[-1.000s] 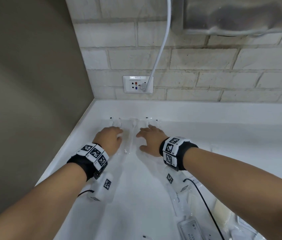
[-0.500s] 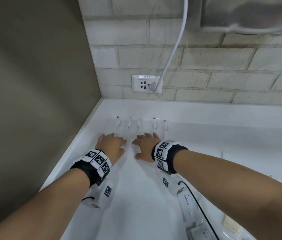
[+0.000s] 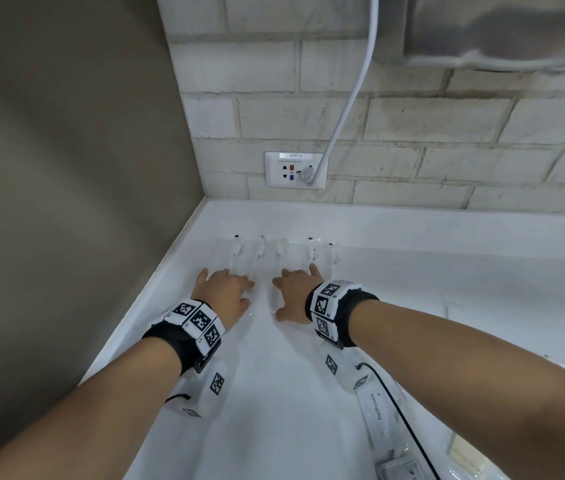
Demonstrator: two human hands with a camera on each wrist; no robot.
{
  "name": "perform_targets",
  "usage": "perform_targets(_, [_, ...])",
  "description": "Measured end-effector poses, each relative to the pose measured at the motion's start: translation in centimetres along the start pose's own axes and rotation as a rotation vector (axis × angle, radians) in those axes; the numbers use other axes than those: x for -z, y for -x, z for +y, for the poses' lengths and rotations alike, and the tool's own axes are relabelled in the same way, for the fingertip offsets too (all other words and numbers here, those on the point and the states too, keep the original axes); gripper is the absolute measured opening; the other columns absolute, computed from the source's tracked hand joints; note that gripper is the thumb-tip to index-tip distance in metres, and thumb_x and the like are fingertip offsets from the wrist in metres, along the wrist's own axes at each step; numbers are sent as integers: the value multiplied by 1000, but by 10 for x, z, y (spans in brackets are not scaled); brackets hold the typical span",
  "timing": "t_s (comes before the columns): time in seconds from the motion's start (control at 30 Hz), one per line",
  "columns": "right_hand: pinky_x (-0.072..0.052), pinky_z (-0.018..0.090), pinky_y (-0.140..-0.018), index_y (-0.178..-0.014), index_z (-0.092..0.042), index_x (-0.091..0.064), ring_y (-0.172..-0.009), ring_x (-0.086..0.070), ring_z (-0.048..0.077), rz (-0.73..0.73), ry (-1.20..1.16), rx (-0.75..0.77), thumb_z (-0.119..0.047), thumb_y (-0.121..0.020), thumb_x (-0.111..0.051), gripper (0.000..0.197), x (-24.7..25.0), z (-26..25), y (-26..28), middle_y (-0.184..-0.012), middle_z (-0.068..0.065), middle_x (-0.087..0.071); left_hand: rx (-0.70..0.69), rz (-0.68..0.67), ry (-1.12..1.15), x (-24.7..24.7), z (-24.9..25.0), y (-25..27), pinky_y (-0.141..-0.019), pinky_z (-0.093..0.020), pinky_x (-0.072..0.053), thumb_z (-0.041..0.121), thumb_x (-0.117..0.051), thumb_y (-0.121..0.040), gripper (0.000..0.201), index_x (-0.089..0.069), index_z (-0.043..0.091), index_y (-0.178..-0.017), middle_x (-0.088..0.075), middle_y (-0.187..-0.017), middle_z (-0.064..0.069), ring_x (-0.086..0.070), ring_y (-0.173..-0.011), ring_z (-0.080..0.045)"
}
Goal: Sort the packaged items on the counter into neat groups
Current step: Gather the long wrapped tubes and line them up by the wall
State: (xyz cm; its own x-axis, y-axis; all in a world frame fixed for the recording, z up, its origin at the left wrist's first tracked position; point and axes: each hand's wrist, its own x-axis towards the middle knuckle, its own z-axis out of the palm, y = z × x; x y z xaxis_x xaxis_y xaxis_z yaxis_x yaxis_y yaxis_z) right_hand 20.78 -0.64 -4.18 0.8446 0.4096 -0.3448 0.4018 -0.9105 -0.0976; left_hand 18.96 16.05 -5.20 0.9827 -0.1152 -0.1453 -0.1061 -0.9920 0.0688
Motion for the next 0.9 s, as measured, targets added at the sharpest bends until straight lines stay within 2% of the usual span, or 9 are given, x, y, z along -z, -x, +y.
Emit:
perform_targets(0.1, [-4,54,-118,-137,-14,-43,-134,-39,28,26,-4,6,-50,-87,-56,63,-2,0,-3,-141,10,-45,-2,-2,-1,-1,0,-1,-120,-47,-3,35,-43,-98,46,-42,34,-143,-39,-152,14,-24,-147,-18])
perform_targets(0.27, [-7,52,-117,-132,-15,-46,-126,-47,27,31,-31,-6,-52,-85,-57,61,-4,0,-5,-130,6,-54,1,11,-1,0,1,1,-120,-48,-3,36,-43,-97,46,-42,34,-143,-44,-149,12,-25,-146,-17])
perform_targets(0.5, [-5,49,-120,-148,-17,-28,-133,-44,24,44,-185,1,-47,-86,-61,76,-2,-3,2,-142,3,-48,24,24,17,0,3,2,-118,-53,1,36,-46,-96,46,-43,33,-141,-51,-142,8,-34,-141,-14])
perform_targets(0.63, [-7,48,-120,-146,-17,-30,-131,-46,24,54,-185,-3,-46,-86,-60,74,-2,-3,4,-141,3,-48,37,32,-1,0,4,1,-115,-59,6,38,-46,-95,43,-46,36,-138,-53,-138,10,-38,-138,-11])
perform_targets(0.8, [-3,52,-119,-146,-18,-30,-131,-46,25,44,-154,-16,-47,-86,-58,73,-4,-4,1,-143,3,-45,43,42,-4,1,5,1,-114,-61,10,38,-47,-95,43,-46,37,-138,-51,-141,11,-29,-144,-10])
perform_targets(0.9, [2,54,-119,-147,-19,-29,-136,-41,25,52,-121,-15,-49,-85,-58,75,-3,-4,2,-151,4,-37,54,51,30,0,3,1,-114,-60,10,40,-48,-94,43,-48,36,-137,-51,-141,10,-30,-144,-10])
